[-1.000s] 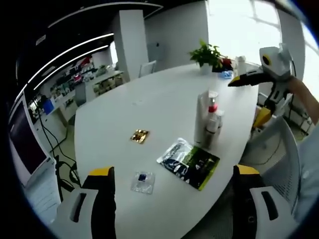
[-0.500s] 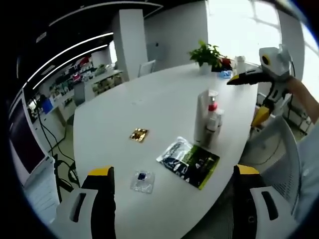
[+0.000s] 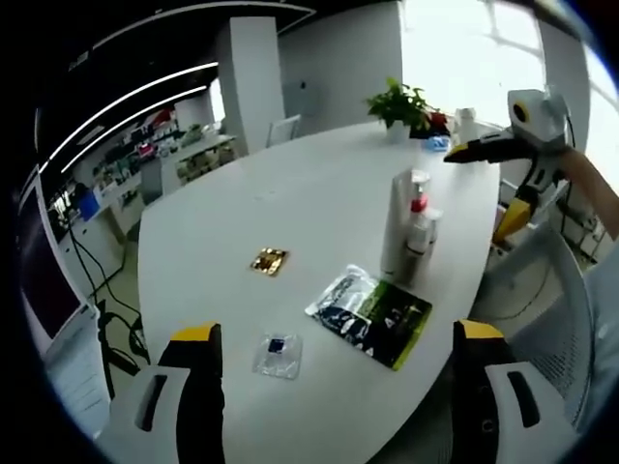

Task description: Arrange the skincare products in the storage area until every visible bottle or jar stands upright without overlapping.

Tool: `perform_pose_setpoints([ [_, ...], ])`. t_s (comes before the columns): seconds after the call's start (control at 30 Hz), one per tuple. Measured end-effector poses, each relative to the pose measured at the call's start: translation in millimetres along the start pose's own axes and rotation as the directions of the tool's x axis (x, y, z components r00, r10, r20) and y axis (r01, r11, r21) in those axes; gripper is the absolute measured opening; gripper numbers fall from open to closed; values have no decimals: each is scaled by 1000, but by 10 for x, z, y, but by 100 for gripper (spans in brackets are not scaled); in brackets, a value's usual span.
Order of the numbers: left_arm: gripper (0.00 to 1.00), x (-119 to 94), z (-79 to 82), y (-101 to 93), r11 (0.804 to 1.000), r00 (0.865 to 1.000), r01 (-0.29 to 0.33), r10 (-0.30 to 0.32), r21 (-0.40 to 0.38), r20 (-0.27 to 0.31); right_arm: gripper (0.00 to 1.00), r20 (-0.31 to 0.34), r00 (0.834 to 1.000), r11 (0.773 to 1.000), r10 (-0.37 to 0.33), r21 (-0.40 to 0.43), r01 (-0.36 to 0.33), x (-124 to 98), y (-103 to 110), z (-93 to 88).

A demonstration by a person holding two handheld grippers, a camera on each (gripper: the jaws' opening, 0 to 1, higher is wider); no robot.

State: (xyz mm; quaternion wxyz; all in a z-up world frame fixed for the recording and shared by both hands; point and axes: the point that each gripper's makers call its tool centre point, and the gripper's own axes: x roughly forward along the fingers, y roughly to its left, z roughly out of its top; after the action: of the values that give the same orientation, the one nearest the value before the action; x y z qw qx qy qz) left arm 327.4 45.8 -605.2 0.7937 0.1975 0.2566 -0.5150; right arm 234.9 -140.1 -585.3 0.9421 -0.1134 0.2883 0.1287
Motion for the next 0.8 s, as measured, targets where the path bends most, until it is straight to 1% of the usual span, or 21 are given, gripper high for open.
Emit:
perform_pose_setpoints([
  [0.1, 96, 49, -62, 63, 1000, 1000, 1, 0, 10, -26, 100, -18, 1000, 1000, 3, -5, -3, 6, 10, -31],
  [0.2, 94, 110, -112, 150, 1000, 999, 2, -2, 12, -45, 100, -21, 1000, 1000, 2, 3, -2, 7, 16, -37],
  [0.27, 93, 160, -152, 208, 999, 998, -2, 4, 34, -55, 100, -24, 1000, 1000, -6, 1, 6, 8, 5, -46],
  [0.4, 86, 255, -268, 287, 999, 995, 16, -13, 36, -96, 100, -31, 999, 1000, -14, 1, 14, 6, -5, -60],
  [0.5, 85, 323, -338, 342, 999, 992, 25, -19, 47, -122, 100, -36, 999, 1000, -23, 6, 23, 1, -16, -73],
  [0.57, 83, 370, -391, 391, 998, 990, 31, -25, 46, -140, 100, -40, 999, 1000, -25, 10, 25, -3, -17, -82],
  [0.6, 82, 399, -447, 417, 998, 986, 41, -33, 42, -163, 100, -40, 999, 1000, -26, 12, 26, -5, -18, -83],
  [0.63, 81, 425, -470, 434, 998, 985, 48, -40, 44, -169, 100, -41, 999, 1000, -25, 11, 26, -7, -15, -84],
  [0.7, 79, 473, -551, 474, 998, 979, 59, -51, 35, -198, 100, -43, 999, 999, -28, 14, 28, -13, -17, -86],
  [0.8, 75, 532, -599, 509, 997, 974, 73, -64, 31, -216, 100, -46, 998, 999, -39, 18, 40, -28, -39, -92],
])
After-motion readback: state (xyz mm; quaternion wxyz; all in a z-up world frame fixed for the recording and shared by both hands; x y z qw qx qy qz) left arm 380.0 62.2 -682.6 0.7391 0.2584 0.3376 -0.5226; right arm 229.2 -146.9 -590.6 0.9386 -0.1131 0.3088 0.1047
